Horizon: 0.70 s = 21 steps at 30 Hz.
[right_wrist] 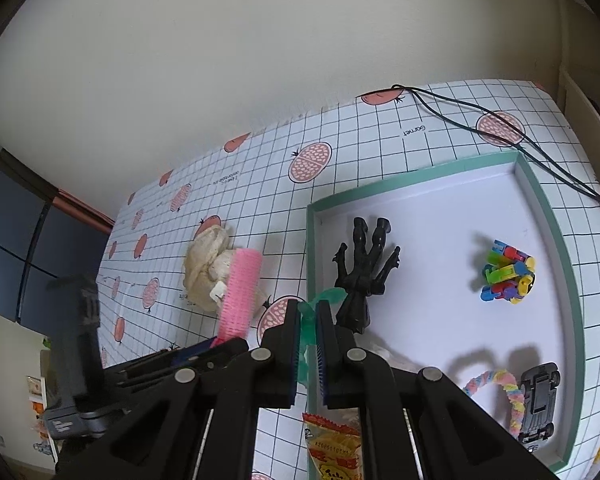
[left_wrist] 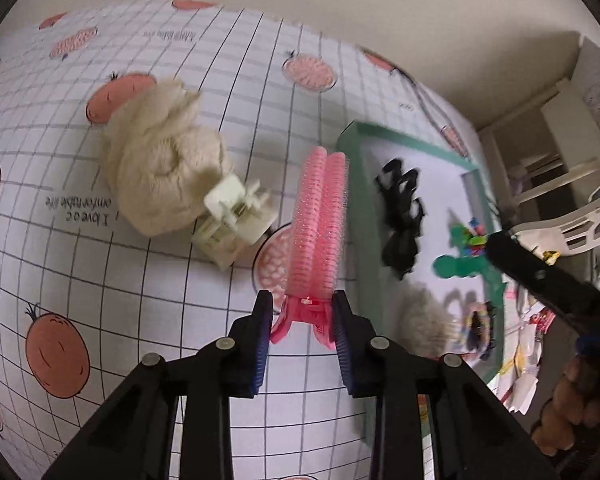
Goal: Organize objects
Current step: 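Carry the pink comb and green figure into the tray and open both tools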
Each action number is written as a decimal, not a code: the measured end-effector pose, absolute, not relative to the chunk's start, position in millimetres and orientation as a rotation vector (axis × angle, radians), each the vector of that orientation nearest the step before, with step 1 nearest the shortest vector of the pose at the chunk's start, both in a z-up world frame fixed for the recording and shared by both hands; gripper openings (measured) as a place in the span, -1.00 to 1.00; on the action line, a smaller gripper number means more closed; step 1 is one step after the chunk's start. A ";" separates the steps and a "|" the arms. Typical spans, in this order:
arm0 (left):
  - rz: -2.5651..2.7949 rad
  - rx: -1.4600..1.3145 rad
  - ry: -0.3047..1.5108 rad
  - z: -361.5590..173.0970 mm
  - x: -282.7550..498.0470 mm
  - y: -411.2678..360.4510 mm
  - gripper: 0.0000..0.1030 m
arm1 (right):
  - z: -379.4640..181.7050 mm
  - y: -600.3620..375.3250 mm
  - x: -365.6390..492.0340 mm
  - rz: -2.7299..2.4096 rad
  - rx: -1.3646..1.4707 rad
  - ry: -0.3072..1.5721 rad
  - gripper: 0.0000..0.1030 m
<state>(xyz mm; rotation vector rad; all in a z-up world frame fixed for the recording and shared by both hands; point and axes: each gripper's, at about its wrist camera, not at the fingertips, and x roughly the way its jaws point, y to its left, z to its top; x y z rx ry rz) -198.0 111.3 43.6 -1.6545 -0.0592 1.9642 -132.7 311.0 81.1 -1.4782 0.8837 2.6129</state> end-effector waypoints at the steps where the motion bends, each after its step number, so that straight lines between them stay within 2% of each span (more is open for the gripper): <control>1: 1.969 -1.641 -0.065 46.3 -199.0 117.2 -0.41 | 82.0 312.1 -132.0 2.611 -1.473 0.879 -0.84; 9: 1.969 -1.527 -0.043 69.8 -189.6 141.8 -0.41 | 79.0 331.3 -124.4 2.542 -1.448 0.835 -0.84; 21: 1.910 -1.502 0.057 63.5 -160.1 198.3 -0.41 | 71.4 364.8 -107.0 2.431 -1.439 0.688 -0.84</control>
